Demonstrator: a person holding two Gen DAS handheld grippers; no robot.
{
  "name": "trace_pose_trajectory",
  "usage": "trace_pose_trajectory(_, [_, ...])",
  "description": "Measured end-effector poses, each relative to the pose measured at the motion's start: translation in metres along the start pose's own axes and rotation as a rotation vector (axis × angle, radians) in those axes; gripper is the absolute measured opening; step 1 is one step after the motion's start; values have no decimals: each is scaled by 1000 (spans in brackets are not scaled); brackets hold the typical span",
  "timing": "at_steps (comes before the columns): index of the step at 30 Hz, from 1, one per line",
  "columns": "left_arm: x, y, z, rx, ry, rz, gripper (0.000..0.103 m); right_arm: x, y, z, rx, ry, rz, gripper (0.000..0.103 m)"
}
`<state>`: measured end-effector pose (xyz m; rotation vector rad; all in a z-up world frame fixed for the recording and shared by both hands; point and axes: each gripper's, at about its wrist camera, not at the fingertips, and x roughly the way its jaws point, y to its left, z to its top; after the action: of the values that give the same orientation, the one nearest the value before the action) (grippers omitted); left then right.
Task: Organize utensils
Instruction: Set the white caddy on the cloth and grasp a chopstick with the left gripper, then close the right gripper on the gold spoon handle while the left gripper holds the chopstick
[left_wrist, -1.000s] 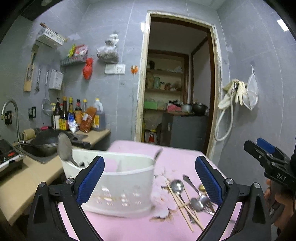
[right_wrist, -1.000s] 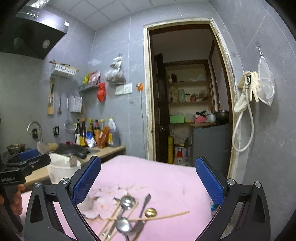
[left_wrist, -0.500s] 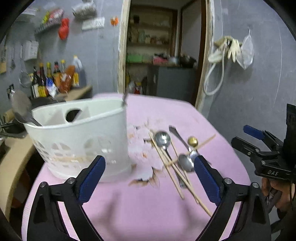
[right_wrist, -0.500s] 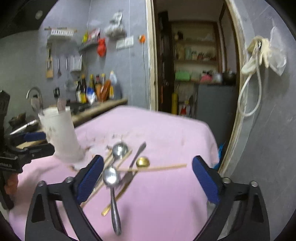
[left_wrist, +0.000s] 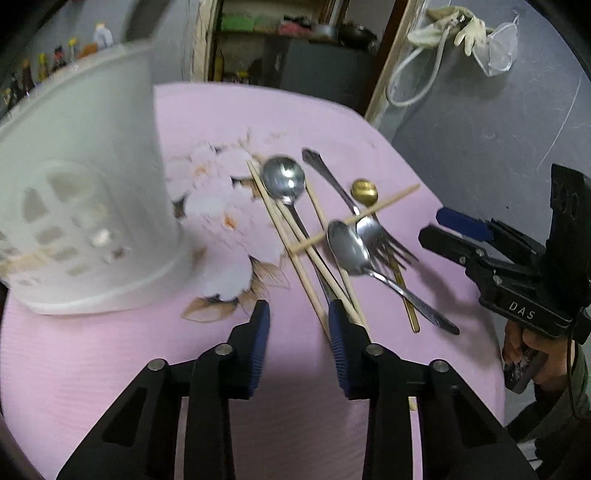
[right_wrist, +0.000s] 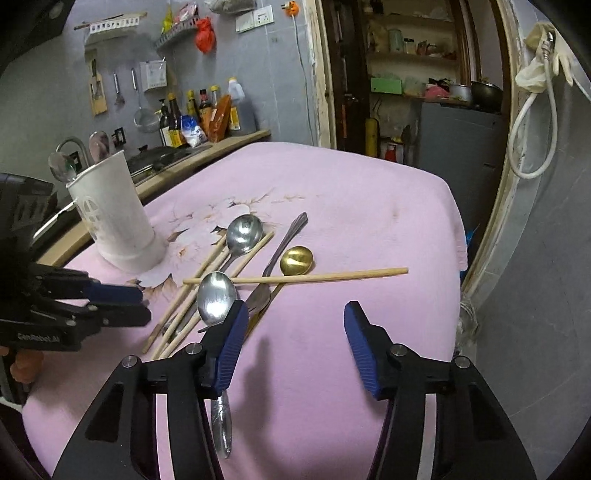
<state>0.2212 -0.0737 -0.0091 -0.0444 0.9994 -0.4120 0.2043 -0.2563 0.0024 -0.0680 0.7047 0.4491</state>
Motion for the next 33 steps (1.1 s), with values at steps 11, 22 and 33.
trace_pose_trajectory(11, [18, 2, 16, -29, 40, -19, 20, 16, 1, 9, -24, 46, 14, 44])
trace_pose_trajectory(22, [10, 14, 12, -82, 36, 13, 4, 28, 3, 25, -46, 43, 8, 44])
trace_pose_trajectory(33, [-15, 20, -11, -101, 27, 29, 2, 66, 8, 46, -106, 152, -65, 38])
